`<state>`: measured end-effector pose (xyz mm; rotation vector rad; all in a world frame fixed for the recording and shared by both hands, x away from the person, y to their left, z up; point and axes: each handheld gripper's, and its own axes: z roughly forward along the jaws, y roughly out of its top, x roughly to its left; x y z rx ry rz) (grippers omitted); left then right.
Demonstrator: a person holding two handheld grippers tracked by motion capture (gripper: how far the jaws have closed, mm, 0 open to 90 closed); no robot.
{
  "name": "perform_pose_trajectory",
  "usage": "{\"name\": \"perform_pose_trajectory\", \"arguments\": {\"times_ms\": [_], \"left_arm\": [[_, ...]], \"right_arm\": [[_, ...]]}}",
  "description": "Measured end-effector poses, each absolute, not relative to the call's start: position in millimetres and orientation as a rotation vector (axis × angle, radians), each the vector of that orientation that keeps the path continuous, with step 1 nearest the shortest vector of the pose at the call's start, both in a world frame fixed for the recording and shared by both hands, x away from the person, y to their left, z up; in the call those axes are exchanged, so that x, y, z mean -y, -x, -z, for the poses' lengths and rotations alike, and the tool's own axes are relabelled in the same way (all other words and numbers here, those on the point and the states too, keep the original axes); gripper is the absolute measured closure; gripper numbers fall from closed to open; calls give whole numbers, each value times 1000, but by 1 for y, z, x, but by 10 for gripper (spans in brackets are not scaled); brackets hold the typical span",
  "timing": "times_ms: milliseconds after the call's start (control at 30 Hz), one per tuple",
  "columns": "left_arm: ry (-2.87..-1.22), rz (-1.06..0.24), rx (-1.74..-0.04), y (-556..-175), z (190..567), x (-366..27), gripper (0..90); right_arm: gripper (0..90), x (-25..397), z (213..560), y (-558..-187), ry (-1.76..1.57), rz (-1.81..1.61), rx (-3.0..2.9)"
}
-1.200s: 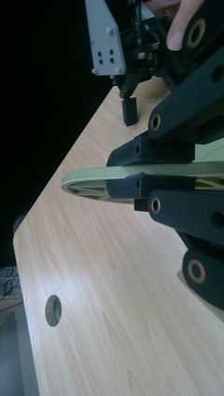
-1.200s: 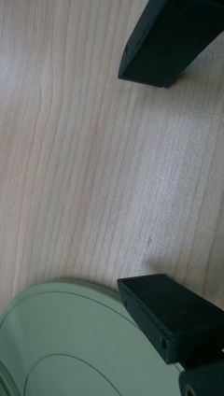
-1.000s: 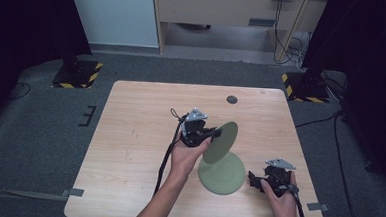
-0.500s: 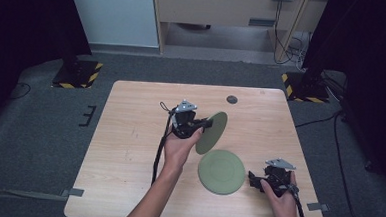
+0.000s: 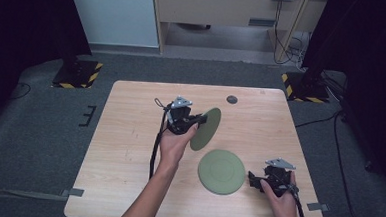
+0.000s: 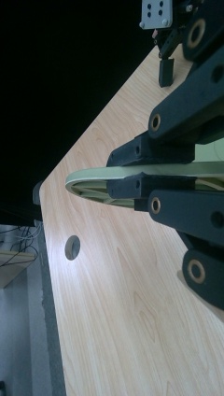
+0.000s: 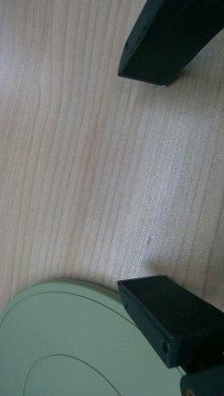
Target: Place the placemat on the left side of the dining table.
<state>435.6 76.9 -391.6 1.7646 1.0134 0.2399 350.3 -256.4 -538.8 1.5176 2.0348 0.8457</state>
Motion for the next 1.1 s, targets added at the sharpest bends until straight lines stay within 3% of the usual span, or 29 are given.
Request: {"name": "perform_pose_trajectory", "arguments": {"times_ms": [1100], "left_arm": [[-1755,-311,-1078,-441,388,-111,850]], "right_arm": [[14,256,539,-350,-1519,-846,-2037]]}}
